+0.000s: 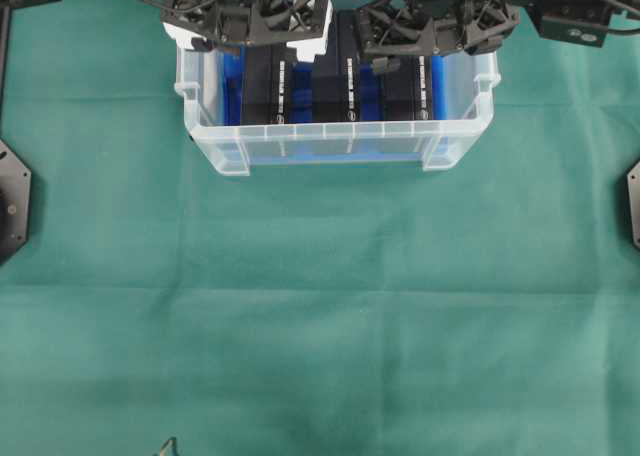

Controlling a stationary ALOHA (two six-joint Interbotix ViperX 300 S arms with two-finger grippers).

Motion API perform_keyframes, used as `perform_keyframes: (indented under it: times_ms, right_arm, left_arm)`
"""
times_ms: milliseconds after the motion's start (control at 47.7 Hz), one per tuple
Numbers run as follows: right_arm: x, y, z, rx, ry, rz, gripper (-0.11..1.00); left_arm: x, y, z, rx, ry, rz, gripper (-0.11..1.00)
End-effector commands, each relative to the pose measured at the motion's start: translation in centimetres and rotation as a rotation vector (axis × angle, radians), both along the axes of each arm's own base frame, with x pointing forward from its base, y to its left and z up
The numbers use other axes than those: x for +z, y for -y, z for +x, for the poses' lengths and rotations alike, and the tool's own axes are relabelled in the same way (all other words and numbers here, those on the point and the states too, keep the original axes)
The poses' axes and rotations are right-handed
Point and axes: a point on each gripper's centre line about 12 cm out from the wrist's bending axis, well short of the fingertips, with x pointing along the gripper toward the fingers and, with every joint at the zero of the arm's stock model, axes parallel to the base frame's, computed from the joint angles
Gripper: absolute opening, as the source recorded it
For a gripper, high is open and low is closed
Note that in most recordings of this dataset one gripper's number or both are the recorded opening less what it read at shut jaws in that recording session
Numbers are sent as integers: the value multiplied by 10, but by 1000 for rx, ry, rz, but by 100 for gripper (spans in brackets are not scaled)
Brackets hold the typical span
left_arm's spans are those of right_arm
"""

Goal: Take the box out of the case with both arms.
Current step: 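Lower both grippers into the bin and close on the two boxes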

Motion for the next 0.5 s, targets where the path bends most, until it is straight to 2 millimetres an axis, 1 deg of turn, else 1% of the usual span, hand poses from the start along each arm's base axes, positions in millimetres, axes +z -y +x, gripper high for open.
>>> perform_keyframes:
  times_ms: [0, 105, 210, 482]
  right_arm:
    - [5, 0, 3, 7, 30, -10, 96]
    - [-2, 0, 4, 7, 17, -7, 96]
    - [-11, 1, 4, 8, 1, -2, 96]
    - [-20, 1, 4, 12, 7, -3, 96]
  left_arm:
    - [-2, 0, -4, 7, 5, 5, 92]
    - [-9, 1, -7, 21, -6, -3, 92]
    - [-12, 1, -5, 22, 14, 3, 92]
    - [-20, -1, -1, 23, 15, 3, 92]
